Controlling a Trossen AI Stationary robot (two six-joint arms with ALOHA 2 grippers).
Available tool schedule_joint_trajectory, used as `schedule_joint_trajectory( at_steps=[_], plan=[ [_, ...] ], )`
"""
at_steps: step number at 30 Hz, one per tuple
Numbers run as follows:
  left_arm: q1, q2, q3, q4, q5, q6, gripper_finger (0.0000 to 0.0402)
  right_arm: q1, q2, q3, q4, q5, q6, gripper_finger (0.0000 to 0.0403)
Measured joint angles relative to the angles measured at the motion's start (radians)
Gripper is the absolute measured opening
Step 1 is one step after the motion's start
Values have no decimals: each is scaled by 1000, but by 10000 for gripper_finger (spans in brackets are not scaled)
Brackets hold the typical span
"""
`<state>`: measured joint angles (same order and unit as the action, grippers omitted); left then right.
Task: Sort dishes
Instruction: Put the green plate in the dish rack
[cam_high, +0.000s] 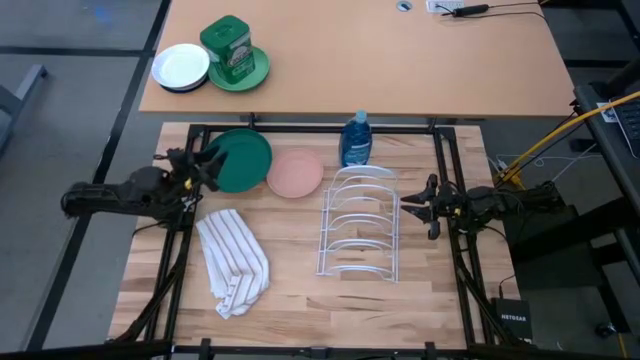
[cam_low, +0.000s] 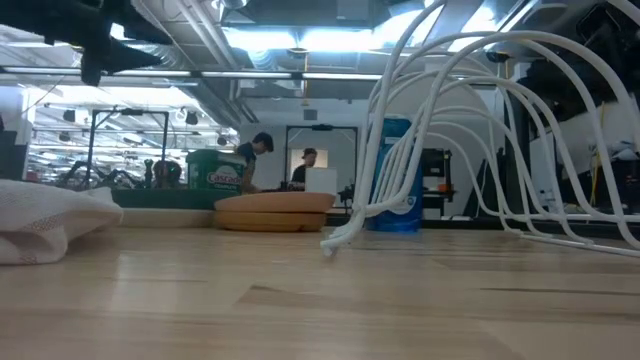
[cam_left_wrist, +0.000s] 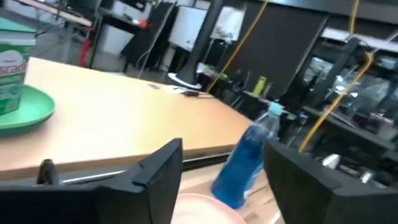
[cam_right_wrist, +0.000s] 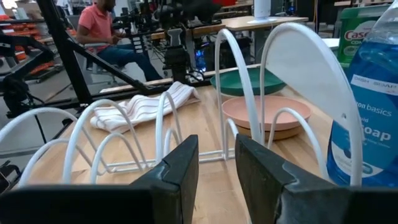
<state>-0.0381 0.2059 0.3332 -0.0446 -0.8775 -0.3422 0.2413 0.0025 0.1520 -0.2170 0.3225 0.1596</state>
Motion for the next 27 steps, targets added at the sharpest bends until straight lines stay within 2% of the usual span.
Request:
schedule_joint_trajectory(
  at_steps=[3,6,12,18,20,27],
  plan=[
    [46,81,28,-6,37,-22,211,0,0,0,33,0,0,111],
    [102,163,61,-5,119,-50,211,0,0,0,67,0,-1,111],
    [232,332,120,-23,352,-115,211,0,0,0,107,-1,0,111],
    [381,510,189,-181,588,-151,211,0,0,0,108,-1,56,111],
    [433,562,216,-227,623,-128,211,0,0,0,107,-1,91,111],
    [620,703,288,-291,631,-14,211,0,0,0,104,-1,149,111]
  ],
)
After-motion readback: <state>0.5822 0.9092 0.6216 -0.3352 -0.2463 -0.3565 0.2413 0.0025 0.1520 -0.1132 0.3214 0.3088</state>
